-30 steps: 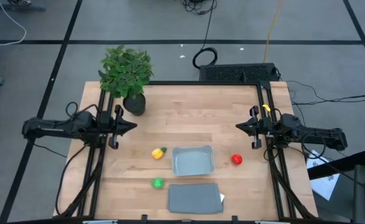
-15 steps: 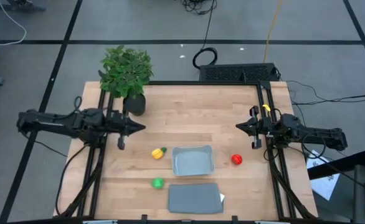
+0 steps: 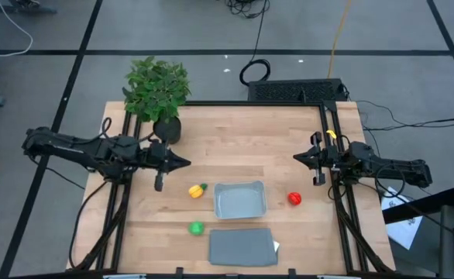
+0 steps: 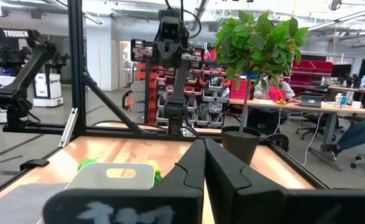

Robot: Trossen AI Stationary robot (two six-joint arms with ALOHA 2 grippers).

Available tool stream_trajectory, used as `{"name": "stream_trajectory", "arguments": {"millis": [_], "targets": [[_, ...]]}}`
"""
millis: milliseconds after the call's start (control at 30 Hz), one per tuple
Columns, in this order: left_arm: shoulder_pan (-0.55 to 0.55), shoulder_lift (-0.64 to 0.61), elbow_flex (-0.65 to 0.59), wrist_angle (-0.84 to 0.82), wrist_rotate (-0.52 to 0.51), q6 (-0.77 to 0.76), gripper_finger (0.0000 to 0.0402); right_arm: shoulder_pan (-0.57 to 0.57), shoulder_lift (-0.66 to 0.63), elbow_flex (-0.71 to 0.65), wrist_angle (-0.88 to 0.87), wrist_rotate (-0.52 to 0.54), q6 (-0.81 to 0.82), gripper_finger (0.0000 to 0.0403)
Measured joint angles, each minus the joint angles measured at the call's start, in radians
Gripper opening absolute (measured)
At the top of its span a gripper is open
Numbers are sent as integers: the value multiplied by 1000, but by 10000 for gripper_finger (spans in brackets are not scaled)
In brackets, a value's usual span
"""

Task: Pick and placing Produce into tupperware
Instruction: Put the yellow pineapple into the gray bin

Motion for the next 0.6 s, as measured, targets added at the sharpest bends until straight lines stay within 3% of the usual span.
{"name": "stream_trajectory", "arguments": {"millis": [333, 600], "targets": [[-15, 135, 241, -342, -84, -100, 1, 0, 0, 0, 0, 0, 0, 0], [-15, 266, 407, -576, 9, -184, 1, 0, 0, 0, 0, 0, 0, 0]]}}
